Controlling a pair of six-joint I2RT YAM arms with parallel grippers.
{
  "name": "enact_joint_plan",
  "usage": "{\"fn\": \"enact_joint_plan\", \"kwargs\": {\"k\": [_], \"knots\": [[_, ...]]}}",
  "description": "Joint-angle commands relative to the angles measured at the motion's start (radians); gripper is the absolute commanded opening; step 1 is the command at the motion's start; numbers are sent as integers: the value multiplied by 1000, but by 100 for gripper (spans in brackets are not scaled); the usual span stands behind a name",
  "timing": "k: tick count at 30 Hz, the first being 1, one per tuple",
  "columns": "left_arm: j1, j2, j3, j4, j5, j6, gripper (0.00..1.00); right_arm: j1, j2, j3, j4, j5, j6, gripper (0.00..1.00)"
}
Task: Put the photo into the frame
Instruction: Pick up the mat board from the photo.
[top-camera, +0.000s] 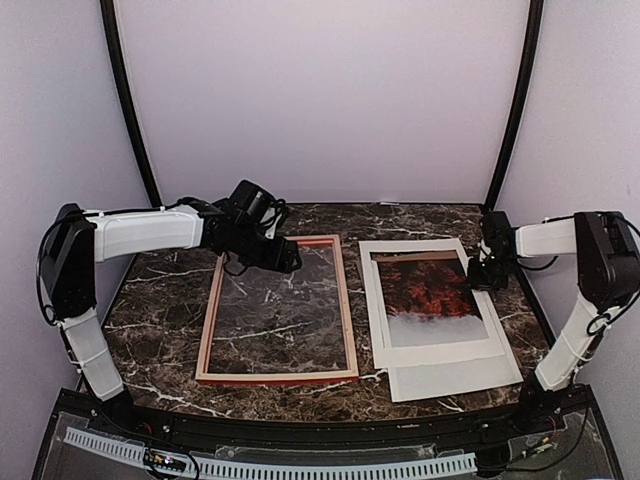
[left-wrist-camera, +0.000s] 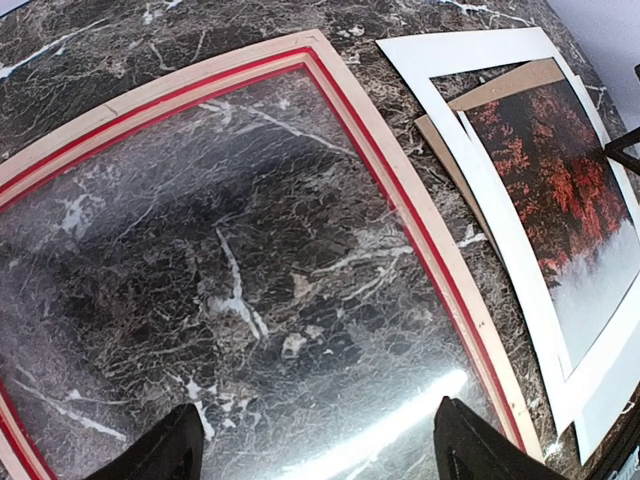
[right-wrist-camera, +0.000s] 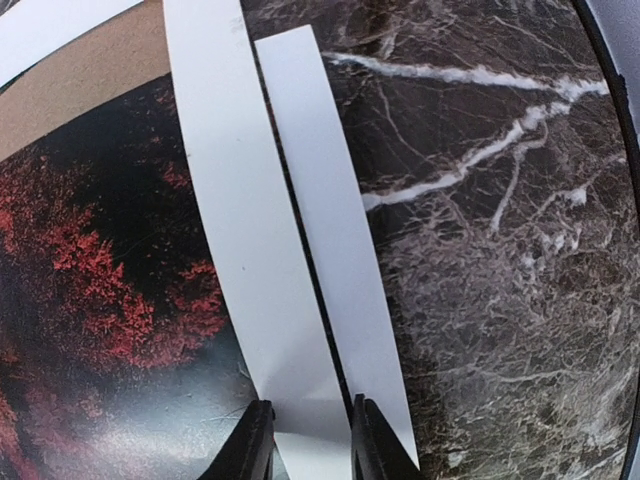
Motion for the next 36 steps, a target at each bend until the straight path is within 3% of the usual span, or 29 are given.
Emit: {"fn": "enact_joint_plan", "kwargs": {"k": [1, 15, 22, 36], "knots": [[-24, 11, 47, -12, 8, -4, 82, -1, -6, -33, -40, 10, 16, 23], [-82, 61, 113, -18, 20, 0, 82, -16, -62, -37, -48, -100, 15, 13], [-140, 155, 202, 26, 118, -21, 81, -47, -85, -83, -11, -179, 26, 15], [-252, 440, 497, 23, 140, -43, 81, -49, -88, -133, 37, -225, 49, 24]]}}
